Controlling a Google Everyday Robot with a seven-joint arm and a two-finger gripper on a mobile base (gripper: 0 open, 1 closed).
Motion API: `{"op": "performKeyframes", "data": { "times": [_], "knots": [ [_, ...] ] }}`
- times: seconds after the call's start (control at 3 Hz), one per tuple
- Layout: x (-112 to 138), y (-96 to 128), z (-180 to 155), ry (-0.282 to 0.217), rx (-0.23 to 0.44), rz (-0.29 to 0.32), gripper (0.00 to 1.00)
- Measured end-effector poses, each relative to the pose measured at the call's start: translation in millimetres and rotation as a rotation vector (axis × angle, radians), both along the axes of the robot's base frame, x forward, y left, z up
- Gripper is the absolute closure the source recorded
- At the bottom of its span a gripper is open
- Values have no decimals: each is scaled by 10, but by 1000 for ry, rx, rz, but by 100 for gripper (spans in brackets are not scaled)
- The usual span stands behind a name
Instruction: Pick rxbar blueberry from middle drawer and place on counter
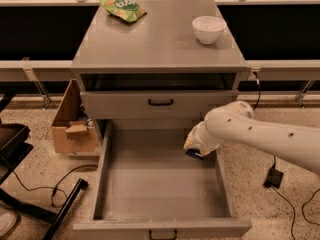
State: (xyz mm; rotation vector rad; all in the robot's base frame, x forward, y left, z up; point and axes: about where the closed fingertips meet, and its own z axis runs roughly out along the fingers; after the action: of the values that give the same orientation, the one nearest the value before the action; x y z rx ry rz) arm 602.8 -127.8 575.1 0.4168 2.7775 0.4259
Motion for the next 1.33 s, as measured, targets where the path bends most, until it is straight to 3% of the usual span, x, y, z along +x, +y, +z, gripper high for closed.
{"op": "performKeyframes", "data": {
  "times": [0.33,0.67,1.33],
  "knots": [
    [149,14,-686,-22,-32,-40,100],
    [139,97,-1090,21,-23,-65,100],
    [126,103,-1128,27,-21,-68,58]
  ]
}}
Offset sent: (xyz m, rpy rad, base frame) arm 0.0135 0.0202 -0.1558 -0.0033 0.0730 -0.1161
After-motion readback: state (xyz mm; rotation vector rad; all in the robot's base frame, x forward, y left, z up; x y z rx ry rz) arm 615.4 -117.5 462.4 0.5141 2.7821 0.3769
